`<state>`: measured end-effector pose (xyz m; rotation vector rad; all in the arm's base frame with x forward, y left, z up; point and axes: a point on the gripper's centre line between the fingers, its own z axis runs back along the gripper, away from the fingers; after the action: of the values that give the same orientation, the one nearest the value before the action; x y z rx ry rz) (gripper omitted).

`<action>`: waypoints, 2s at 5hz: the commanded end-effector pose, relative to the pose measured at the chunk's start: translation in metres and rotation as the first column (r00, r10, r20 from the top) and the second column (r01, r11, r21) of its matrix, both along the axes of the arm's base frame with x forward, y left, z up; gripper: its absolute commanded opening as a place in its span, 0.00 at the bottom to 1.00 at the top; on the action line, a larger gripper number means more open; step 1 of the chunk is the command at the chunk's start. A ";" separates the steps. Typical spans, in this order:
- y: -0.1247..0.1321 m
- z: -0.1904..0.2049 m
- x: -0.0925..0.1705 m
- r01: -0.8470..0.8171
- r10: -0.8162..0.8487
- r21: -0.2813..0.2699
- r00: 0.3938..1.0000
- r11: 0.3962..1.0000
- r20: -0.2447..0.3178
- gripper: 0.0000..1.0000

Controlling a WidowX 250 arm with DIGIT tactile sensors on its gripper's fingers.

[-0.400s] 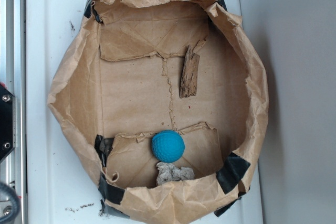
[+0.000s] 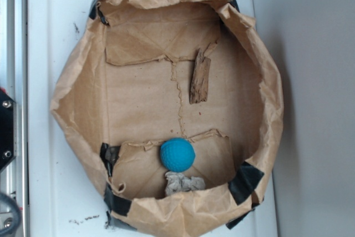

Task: Grab the wood chip.

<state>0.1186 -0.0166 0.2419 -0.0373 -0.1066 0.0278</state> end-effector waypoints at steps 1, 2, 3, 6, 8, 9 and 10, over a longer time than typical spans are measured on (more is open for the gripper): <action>0.106 0.100 0.090 -0.240 0.247 -0.058 0.955 0.969 0.166 1.00; 0.129 0.094 0.129 -0.350 0.362 -0.091 0.903 0.932 0.231 1.00; 0.152 0.074 0.169 -0.569 0.559 -0.049 0.782 0.821 0.276 1.00; 0.137 0.059 0.158 -0.546 0.547 -0.100 0.777 0.832 0.313 1.00; 0.104 -0.013 0.154 -0.489 0.500 -0.123 0.800 0.864 0.333 1.00; 0.096 -0.040 0.157 -0.425 0.421 -0.064 0.848 0.903 0.320 1.00; 0.097 -0.060 0.157 -0.425 0.423 -0.050 0.869 0.904 0.255 1.00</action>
<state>0.2879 0.0708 0.1695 -0.0077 -0.3423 0.4707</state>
